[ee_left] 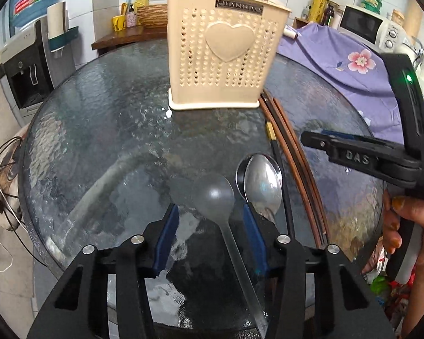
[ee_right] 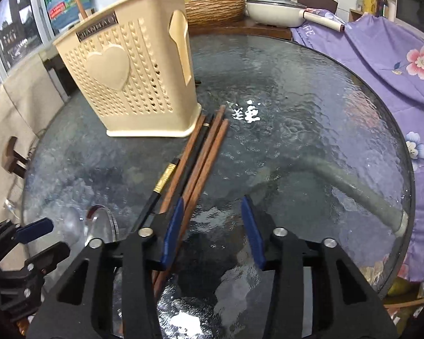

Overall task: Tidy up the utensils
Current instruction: 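Move the left tool to the grey spoon while the right tool reaches a chopstick, then close the left tool on the grey spoon handle while the right tool grasps a chopstick, then lift the grey spoon and chopstick and carry both over the holder, then lower the spoon and chopstick into the holder and open both tools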

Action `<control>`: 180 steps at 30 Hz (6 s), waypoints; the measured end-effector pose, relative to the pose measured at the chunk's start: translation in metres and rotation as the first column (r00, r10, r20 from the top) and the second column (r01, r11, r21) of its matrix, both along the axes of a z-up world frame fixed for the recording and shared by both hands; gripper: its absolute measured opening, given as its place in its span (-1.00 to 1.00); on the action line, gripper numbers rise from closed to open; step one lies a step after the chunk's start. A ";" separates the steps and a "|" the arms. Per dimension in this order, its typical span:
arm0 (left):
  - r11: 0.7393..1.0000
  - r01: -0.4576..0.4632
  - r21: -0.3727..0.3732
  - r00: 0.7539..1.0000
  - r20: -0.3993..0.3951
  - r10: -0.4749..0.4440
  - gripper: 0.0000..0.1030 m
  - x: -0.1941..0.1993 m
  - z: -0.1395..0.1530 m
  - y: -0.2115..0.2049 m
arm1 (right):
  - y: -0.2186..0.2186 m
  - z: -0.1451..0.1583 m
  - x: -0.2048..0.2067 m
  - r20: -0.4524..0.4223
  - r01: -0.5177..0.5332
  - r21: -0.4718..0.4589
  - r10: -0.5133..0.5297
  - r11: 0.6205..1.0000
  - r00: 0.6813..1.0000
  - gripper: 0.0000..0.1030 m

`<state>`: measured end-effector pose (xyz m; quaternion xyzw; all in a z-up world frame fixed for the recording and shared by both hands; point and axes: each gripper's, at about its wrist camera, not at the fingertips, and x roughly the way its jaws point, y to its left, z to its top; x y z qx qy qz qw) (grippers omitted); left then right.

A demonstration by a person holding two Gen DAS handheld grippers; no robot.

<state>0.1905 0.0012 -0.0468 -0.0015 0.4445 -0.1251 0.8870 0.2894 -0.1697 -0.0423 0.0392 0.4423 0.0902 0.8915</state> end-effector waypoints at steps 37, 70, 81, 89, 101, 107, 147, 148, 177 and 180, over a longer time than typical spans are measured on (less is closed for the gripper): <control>1.000 0.018 0.016 0.999 -0.028 -0.018 -0.48 0.016 -0.005 -0.013 | -0.012 -0.007 0.043 -0.053 -0.011 -0.079 0.007 0.997 0.999 -0.56; 0.989 0.076 0.125 0.997 -0.023 -0.073 -0.17 0.025 -0.006 -0.045 | -0.007 -0.011 0.097 -0.078 0.010 -0.039 -0.013 0.999 0.997 -0.76; 0.988 0.085 0.127 0.996 -0.009 -0.084 -0.33 0.041 -0.007 -0.051 | -0.008 -0.013 0.084 -0.056 0.018 -0.027 -0.020 0.999 0.998 -0.85; 0.996 0.070 0.054 0.997 0.034 -0.072 -0.33 0.053 0.007 -0.029 | -0.025 -0.012 0.075 -0.044 0.011 0.084 -0.008 0.996 0.999 -0.86; 0.999 0.032 -0.041 0.966 0.258 -0.020 -0.33 0.050 0.069 -0.009 | -0.045 0.058 0.020 0.224 -0.069 0.190 0.025 0.979 0.974 -0.86; 0.996 0.038 -0.076 0.947 0.322 -0.011 -0.33 0.041 0.094 -0.005 | -0.055 0.100 -0.013 0.347 -0.120 0.216 0.038 0.969 0.937 -0.86; 0.982 0.059 -0.178 0.827 0.560 0.052 -0.33 0.095 0.262 0.005 | -0.030 0.304 0.014 0.586 -0.276 0.174 0.126 0.945 0.801 -0.86; 0.984 0.045 -0.174 0.819 0.571 0.063 -0.33 0.099 0.266 0.005 | -0.028 0.310 0.019 0.593 -0.263 0.168 0.116 0.950 0.796 -0.86; 0.998 -0.059 -0.031 0.895 0.442 0.067 -0.33 0.143 0.124 -0.015 | -0.006 0.181 0.086 0.421 -0.154 0.179 0.066 0.972 0.905 -0.86; 0.998 -0.054 -0.022 0.900 0.433 0.058 -0.33 0.143 0.118 -0.017 | -0.006 0.181 0.087 0.419 -0.150 0.180 0.063 0.972 0.906 -0.86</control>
